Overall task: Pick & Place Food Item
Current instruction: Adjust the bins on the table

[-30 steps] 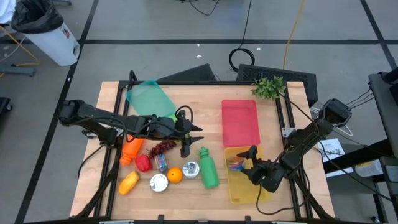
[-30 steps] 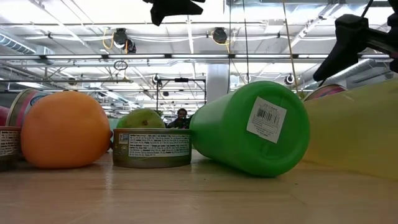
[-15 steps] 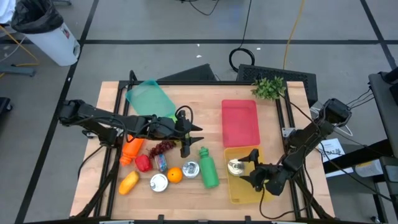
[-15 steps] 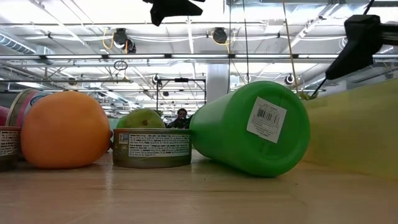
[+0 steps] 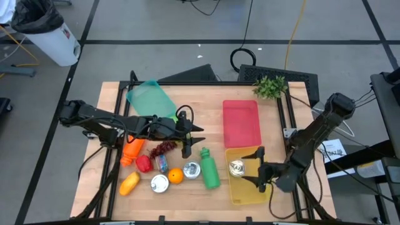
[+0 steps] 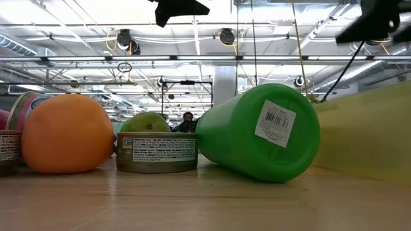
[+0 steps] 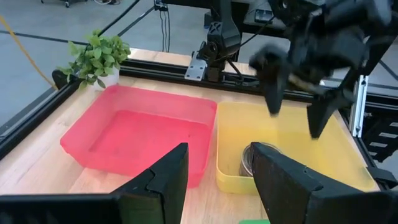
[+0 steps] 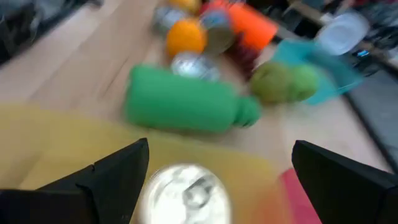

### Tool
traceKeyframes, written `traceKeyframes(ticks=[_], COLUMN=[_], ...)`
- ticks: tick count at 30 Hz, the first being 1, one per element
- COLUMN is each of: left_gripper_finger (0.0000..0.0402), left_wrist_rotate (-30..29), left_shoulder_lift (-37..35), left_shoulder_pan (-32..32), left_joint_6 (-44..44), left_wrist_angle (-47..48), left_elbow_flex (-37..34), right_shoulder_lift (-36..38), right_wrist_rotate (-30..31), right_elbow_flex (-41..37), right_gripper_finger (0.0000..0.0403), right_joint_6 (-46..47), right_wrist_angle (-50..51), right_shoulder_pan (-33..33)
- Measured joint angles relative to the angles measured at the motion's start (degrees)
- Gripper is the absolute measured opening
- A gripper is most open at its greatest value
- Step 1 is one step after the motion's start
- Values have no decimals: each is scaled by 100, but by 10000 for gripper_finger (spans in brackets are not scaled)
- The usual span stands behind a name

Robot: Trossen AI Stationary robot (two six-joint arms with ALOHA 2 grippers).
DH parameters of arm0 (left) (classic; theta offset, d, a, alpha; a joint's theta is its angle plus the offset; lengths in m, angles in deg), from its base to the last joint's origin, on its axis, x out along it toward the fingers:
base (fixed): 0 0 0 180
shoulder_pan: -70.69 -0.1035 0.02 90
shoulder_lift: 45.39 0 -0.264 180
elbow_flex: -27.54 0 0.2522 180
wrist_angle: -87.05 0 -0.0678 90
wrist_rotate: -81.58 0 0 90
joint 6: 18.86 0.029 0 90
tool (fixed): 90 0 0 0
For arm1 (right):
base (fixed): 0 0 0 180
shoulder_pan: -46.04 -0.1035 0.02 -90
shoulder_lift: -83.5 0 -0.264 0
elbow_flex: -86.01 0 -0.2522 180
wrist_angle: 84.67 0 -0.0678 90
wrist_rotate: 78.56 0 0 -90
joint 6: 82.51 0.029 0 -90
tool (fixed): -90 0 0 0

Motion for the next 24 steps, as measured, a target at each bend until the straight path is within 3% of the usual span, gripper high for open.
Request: traceKeyframes(ticks=[2,4,10,17,24], left_gripper_finger=[182,182,182,182,182], left_wrist_rotate=[0,0,0,0,0], left_shoulder_lift=[0,0,0,0,0], left_shoulder_pan=[0,0,0,0,0], left_joint_6=[-6,-7,-5,27,226], left_wrist_angle=[2,2,17,79,78], left_elbow_flex=[-2,-2,-2,-2,-2], right_shoulder_lift=[318,600,778,535,45], right_wrist_rotate=[161,-72,-1864,-3346,-3631], right_elbow_flex=[0,2,4,2,2], right_gripper_finger=[376,376,376,375,337], right_joint_6=[-192,-317,-40,-137,-442], right_wrist_angle=[41,116,1290,2177,2308], right_shoulder_pan=[89,367,1922,3385,3988])
